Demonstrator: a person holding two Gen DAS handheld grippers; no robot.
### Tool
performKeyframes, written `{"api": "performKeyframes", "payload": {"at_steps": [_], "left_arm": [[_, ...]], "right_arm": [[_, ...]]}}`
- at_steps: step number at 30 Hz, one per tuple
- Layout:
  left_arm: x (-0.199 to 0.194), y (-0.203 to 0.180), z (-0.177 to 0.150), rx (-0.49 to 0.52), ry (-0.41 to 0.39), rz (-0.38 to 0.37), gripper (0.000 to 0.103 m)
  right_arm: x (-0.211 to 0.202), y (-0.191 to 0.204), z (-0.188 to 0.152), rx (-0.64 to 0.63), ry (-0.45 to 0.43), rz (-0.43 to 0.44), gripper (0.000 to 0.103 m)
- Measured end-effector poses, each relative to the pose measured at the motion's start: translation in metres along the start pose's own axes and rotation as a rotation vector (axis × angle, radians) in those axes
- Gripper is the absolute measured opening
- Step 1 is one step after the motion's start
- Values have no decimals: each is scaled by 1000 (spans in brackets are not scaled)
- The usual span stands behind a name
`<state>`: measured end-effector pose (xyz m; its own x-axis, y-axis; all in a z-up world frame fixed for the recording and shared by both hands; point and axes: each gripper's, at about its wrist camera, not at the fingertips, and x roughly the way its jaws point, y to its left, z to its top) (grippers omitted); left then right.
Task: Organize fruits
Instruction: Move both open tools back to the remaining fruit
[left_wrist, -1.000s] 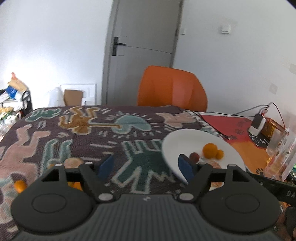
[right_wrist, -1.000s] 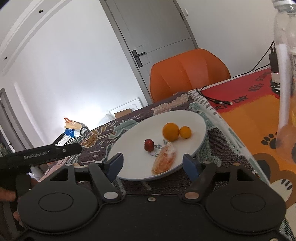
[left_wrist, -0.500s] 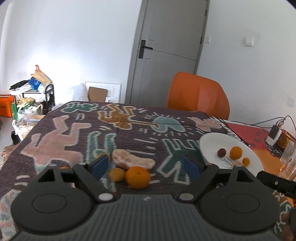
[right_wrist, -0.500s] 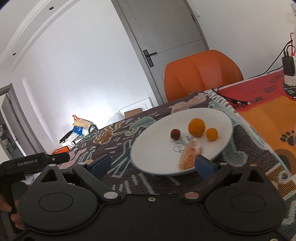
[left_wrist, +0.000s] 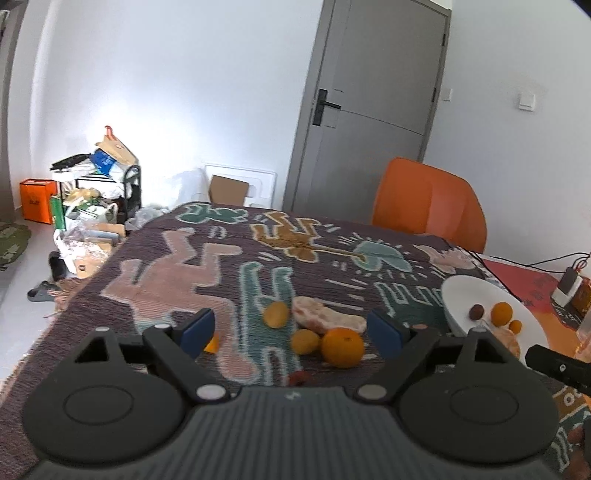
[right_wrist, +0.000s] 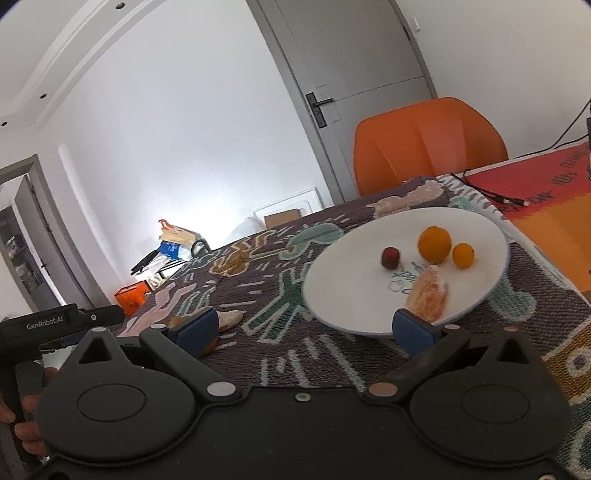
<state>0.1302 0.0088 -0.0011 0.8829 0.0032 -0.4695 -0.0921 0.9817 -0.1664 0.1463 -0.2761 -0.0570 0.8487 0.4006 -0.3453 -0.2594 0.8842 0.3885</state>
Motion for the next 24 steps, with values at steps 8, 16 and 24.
{"api": "performKeyframes", "payload": {"at_steps": [8,16,24], "left_arm": [[-11,12,-2,28,-34,25,97],[-13,23,-9,6,-45,-15,98],[-2,42,-15,-31,-19,28,98]], "right_arm": [[8,21,-4,-44,17,8,103],[21,42,-8,-83,54,31,103],[33,56,-13,-112,87,76,103]]}}
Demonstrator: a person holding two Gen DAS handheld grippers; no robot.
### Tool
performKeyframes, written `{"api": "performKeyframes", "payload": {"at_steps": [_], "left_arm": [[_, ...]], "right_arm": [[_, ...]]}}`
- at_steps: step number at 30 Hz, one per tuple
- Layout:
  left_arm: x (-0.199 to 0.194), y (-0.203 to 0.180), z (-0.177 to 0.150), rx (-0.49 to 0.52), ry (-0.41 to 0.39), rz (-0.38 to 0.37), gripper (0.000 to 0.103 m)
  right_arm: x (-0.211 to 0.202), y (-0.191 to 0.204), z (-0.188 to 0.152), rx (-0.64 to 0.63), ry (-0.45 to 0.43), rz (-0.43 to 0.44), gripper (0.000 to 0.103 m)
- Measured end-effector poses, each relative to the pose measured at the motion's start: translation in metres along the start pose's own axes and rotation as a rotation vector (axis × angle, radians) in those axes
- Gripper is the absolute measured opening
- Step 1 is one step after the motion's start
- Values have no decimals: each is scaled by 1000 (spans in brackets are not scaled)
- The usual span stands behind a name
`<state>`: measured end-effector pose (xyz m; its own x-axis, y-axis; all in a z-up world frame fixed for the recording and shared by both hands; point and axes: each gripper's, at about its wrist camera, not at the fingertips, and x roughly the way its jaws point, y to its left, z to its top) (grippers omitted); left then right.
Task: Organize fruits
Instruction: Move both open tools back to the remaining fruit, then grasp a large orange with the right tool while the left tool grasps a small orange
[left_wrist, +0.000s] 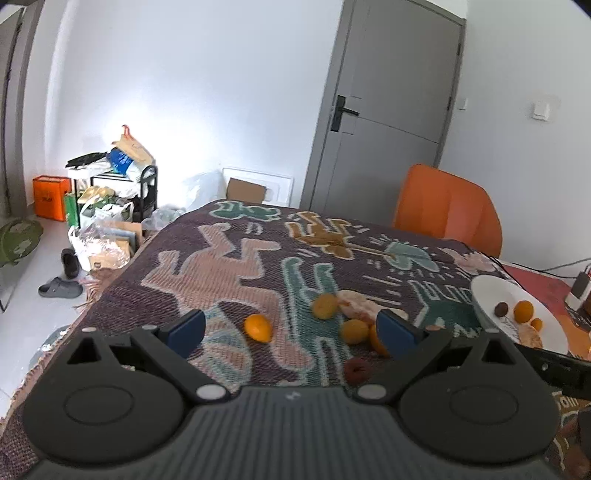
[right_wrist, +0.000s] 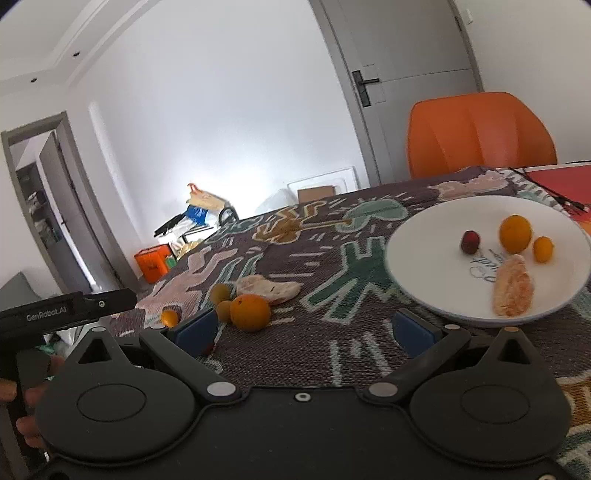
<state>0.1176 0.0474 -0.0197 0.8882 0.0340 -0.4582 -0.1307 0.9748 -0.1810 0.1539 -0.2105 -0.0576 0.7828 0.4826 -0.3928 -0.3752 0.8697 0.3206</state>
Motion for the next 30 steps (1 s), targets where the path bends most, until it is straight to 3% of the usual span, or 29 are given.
{"api": "performKeyframes", "payload": {"at_steps": [4,7,18,30], "left_arm": [[7,9,0,-19,17,28,96],[12,14,0,-37,24,28,93],[38,21,-3,-71,79,0,61],[62,30,-5,-96,125,-11,44]], "right_arm": [[9,8,1,-16,18,19,101],[17,12,3,-20,37,28,93],[47,21,4,-31,107,26,65],[77,33,6,-57,158,30,58]]}}
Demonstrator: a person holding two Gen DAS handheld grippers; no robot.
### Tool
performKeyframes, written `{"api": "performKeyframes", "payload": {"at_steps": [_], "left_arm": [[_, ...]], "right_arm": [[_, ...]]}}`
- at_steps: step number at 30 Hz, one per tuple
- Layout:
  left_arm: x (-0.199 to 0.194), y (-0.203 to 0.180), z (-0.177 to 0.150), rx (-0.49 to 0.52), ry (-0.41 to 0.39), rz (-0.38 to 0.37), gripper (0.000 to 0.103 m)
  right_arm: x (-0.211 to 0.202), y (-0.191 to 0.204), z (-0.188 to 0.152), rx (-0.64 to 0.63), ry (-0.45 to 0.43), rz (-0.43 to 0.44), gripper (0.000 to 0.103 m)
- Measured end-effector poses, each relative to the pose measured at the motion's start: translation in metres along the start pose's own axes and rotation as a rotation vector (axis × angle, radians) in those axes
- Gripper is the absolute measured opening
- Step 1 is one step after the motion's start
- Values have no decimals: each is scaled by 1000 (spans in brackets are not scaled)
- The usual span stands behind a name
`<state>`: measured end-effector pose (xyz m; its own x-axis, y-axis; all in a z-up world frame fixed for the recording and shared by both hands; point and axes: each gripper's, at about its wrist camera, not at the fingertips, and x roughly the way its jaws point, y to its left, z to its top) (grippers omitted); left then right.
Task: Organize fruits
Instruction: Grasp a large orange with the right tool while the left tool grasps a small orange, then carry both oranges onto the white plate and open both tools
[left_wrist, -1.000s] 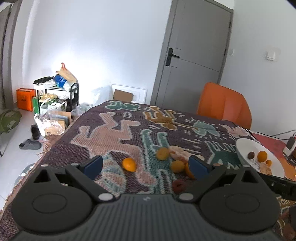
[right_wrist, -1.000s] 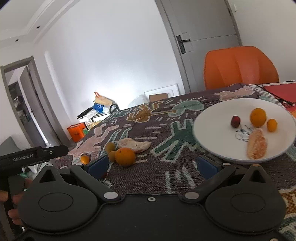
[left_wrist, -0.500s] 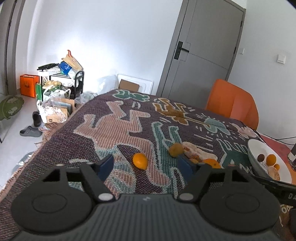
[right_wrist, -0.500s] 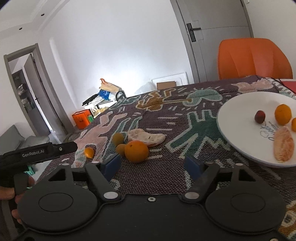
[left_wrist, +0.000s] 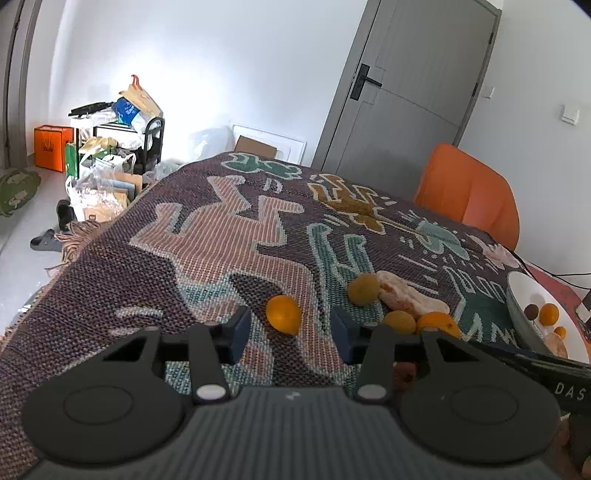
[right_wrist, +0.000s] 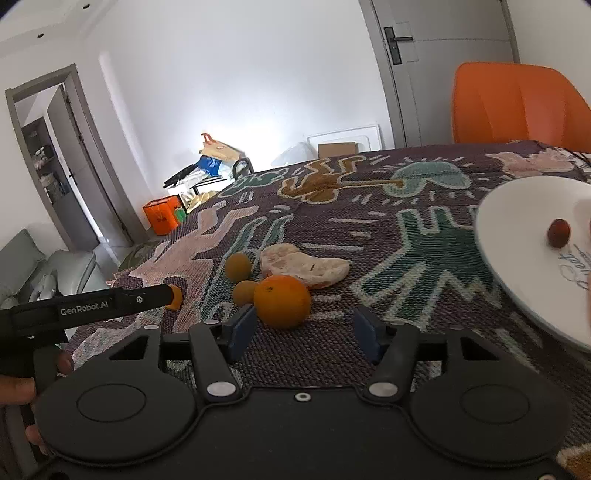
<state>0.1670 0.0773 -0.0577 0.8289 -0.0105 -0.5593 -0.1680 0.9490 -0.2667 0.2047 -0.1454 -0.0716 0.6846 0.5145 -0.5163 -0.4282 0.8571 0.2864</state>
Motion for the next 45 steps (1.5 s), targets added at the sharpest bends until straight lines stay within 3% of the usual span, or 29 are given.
{"api": "performKeyframes", "payload": {"at_steps": [7,14,16,18,20,30,45], "left_arm": [[9,1,2,-10,11,-6,39],[16,5,3,-34,26,6,20],[15,5,3,-41,28,4,20],[12,5,3,-39,27,6,20],[10,4,3,-36,24,6,20],[-9,-8,2,-20,-2,-13,20],[-23,-58,0,41,-35,-94,20]], "right_arm": [[14,5,4,-13,15,12,57],[24,8,6,-16,26,19,57],[27,8,6,-22,29,22,54],[31,8,7,-21,36,32,41],[31,8,7,-22,30,34,39],[10,5,3,-12,-18,52,38],[-42,-32,4,48,-111,-12,38]]}}
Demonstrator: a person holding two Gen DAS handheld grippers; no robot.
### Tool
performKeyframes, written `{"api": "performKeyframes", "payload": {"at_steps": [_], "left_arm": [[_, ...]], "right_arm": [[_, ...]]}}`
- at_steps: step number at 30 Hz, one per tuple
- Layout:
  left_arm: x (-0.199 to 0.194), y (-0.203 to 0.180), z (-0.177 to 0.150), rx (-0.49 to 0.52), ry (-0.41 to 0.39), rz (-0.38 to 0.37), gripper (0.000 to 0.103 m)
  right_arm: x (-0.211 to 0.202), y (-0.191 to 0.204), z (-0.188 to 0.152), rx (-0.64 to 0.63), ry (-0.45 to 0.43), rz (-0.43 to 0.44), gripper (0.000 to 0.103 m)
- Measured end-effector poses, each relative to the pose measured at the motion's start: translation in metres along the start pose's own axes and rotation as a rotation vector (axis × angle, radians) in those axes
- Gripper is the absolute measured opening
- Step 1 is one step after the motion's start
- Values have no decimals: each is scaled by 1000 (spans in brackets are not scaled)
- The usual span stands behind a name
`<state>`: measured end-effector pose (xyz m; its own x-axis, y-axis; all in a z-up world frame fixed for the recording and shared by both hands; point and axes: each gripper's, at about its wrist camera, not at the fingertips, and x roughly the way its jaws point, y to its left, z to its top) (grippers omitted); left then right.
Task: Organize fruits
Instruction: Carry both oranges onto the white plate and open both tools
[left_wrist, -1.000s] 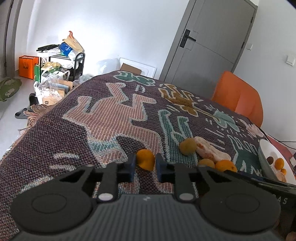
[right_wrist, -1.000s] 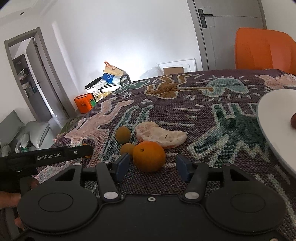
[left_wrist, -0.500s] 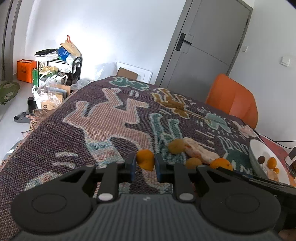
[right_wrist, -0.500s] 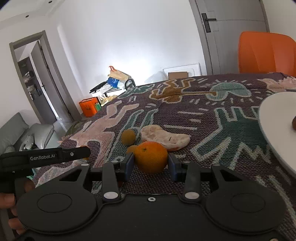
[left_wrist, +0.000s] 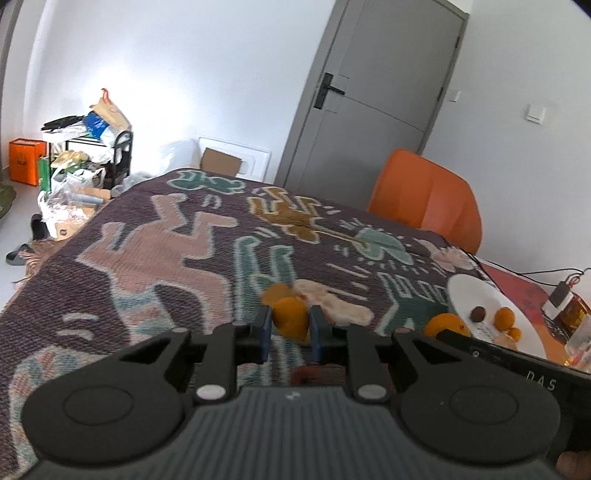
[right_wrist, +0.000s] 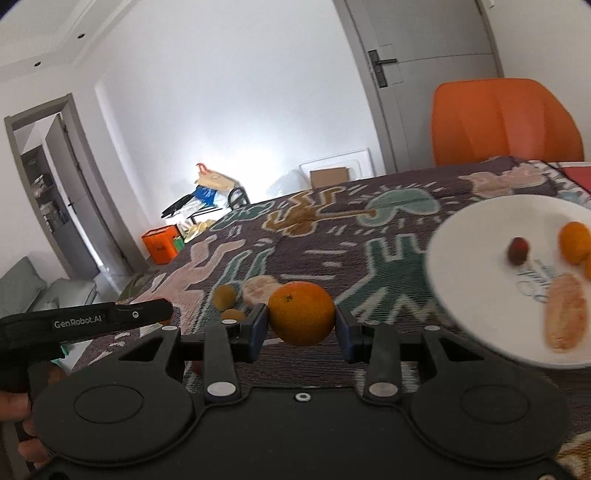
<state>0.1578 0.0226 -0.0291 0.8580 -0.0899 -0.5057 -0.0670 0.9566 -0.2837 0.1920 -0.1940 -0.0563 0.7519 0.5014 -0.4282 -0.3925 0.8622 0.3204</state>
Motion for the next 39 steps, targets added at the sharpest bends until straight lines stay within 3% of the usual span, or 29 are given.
{"api": "performKeyframes", "payload": {"at_steps": [21,39], "left_arm": [[4,-66,-6,76,-6,-101,20],[10,-95,-10,118,10,-143,20]], "right_arm": [[-45,-48,-2,47,-67,-88,38],[-56,-86,-6,111,-78,-164,38]]}}
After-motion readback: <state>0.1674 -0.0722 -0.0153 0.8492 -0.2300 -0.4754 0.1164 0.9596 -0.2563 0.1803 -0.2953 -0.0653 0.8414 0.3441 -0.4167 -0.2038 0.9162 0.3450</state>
